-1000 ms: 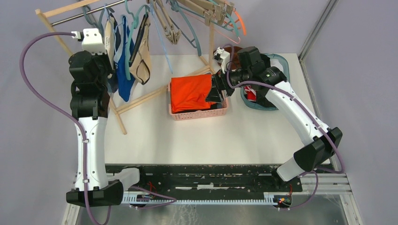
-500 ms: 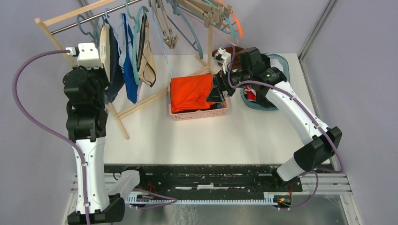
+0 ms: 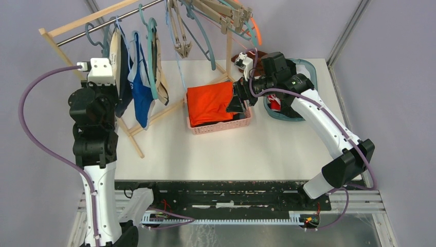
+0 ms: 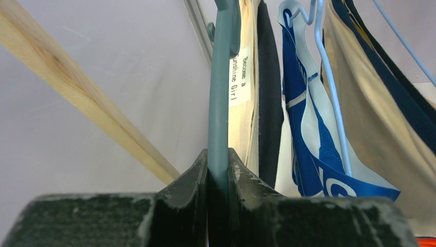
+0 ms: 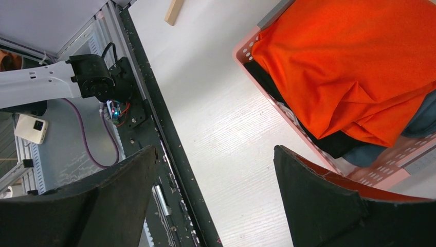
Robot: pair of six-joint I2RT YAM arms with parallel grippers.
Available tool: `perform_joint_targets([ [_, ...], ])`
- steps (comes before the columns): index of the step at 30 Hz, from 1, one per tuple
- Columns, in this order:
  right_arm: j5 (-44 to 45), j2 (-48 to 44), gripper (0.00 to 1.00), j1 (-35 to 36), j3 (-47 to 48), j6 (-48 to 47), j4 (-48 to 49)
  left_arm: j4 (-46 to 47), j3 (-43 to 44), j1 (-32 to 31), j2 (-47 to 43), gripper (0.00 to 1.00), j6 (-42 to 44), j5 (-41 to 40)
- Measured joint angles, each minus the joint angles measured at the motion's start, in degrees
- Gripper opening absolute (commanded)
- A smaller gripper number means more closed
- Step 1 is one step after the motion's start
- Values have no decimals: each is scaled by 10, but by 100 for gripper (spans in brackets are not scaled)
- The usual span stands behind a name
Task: Remove the underwear clipped to the hanger
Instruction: Pick up the hanger from the clothesline.
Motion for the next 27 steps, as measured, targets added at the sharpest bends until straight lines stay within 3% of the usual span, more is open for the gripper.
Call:
perform_joint_targets([
  [9,-2,0,91,0,0,-3,0,132,-64,0,27,3,30,29],
  [20,-6,10,91,0,0,-8,-5,144,-69,0,5,3,31,63],
  [27,-6,18,91,-1,0,-9,-7,202,-107,0,-31,3,32,73],
])
